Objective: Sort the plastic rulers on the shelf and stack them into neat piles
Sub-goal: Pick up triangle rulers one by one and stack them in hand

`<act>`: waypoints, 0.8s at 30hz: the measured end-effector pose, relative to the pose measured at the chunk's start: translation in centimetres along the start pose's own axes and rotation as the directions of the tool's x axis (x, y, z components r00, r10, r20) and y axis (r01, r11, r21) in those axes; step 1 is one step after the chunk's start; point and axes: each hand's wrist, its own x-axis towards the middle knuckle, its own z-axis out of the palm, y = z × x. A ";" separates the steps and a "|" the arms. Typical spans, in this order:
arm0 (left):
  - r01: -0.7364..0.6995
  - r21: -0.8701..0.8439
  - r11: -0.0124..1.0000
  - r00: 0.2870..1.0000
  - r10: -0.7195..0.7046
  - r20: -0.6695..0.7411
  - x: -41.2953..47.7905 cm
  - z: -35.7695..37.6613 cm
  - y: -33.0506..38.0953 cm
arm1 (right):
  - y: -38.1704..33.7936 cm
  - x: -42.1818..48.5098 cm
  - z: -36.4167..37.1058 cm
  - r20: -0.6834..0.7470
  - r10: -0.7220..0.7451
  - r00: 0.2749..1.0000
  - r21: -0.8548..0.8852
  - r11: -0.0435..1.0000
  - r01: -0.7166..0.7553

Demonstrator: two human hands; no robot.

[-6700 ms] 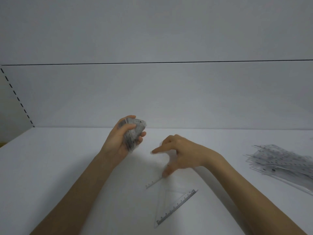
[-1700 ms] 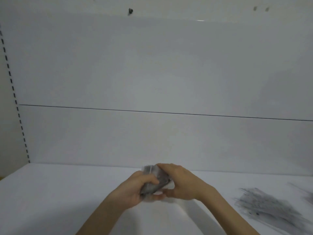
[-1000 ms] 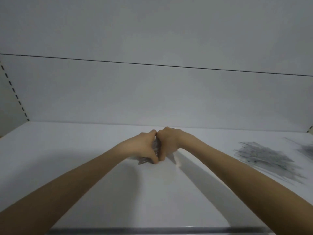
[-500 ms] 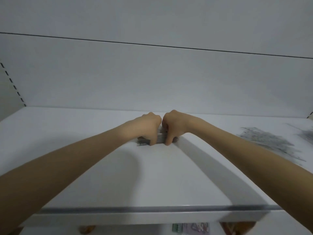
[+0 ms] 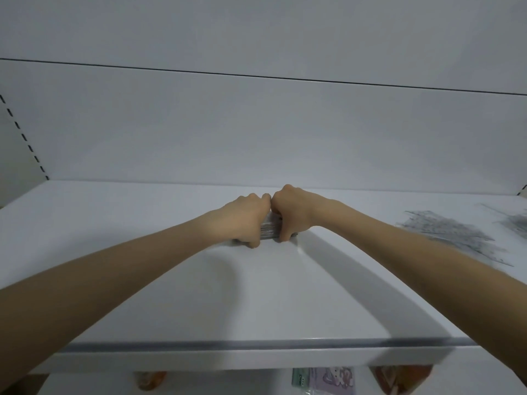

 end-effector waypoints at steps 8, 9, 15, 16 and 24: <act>0.084 -0.106 0.991 0.996 -0.086 -0.016 -1.7 0.2 -1.7 | 2.9 -0.6 0.6 -0.002 0.048 0.999 0.096 0.994 -0.047; 0.089 -0.125 0.988 0.996 -0.092 -0.016 -1.9 0.3 -2.0 | 3.3 -0.8 0.8 -0.005 0.050 0.999 0.123 0.991 -0.049; 0.076 -0.190 0.979 0.995 -0.087 -0.048 -2.2 1.0 -2.4 | 3.3 -1.0 1.3 -0.041 0.031 0.999 0.185 0.982 -0.023; 0.082 -0.192 0.978 0.995 -0.093 -0.047 -2.3 1.0 -2.4 | 3.3 -1.0 1.3 -0.038 0.024 0.999 0.185 0.983 -0.017; 0.134 -0.229 0.964 0.991 -0.135 0.009 -2.2 1.0 -2.6 | 3.5 -0.7 0.5 0.067 0.005 0.998 0.213 0.977 -0.019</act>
